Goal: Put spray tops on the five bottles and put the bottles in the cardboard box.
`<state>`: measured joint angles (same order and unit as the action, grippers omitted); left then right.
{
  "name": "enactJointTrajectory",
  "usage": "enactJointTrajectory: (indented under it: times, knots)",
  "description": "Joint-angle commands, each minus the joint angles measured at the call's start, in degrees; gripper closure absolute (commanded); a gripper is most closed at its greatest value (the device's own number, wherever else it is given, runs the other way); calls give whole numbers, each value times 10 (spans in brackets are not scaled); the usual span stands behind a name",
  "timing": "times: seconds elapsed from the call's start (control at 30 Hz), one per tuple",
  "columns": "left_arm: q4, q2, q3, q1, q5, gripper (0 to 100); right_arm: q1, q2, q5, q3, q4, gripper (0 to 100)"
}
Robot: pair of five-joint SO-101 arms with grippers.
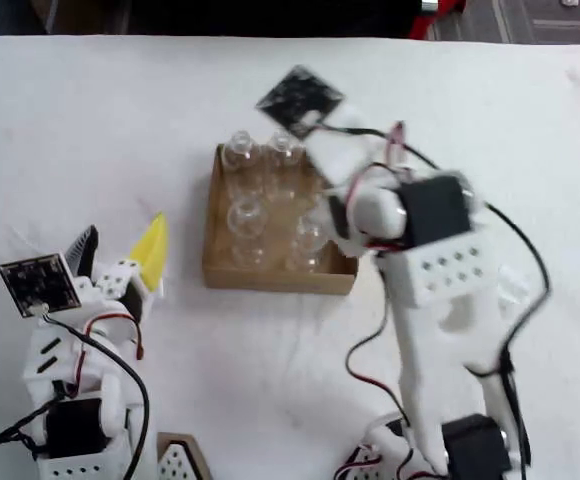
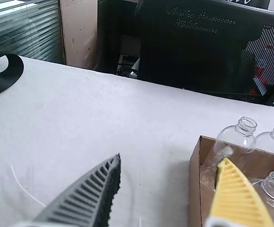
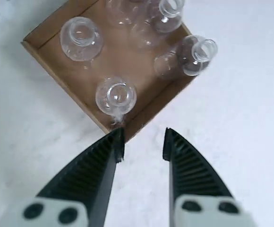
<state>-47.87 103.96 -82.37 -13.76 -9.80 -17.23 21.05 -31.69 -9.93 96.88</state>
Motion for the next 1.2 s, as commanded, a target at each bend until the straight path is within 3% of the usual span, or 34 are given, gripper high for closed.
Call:
enactJointTrajectory:
  times: [0.0,0.1,0.27,0.43,0.57,0.73,0.93,1.17]
  knots:
    - [15,4,3,-3,-6,703,67,57,2,33,5,889]
    - [14,4,3,-3,-6,703,131,100,-2,89,0,889]
    - [13,4,3,-3,-6,703,284,183,-83,185,-34,889]
    - [12,4,3,-3,-6,703,461,225,-103,339,-216,889]
    - [17,4,-4,-2,-6,703,529,180,-93,437,-341,889]
    - [18,4,-8,-2,-6,703,574,31,55,393,-391,886]
    - [18,4,-9,-2,-6,703,555,-152,246,271,-365,885]
    - [18,4,-9,-1,-6,703,544,-288,545,137,-284,885]
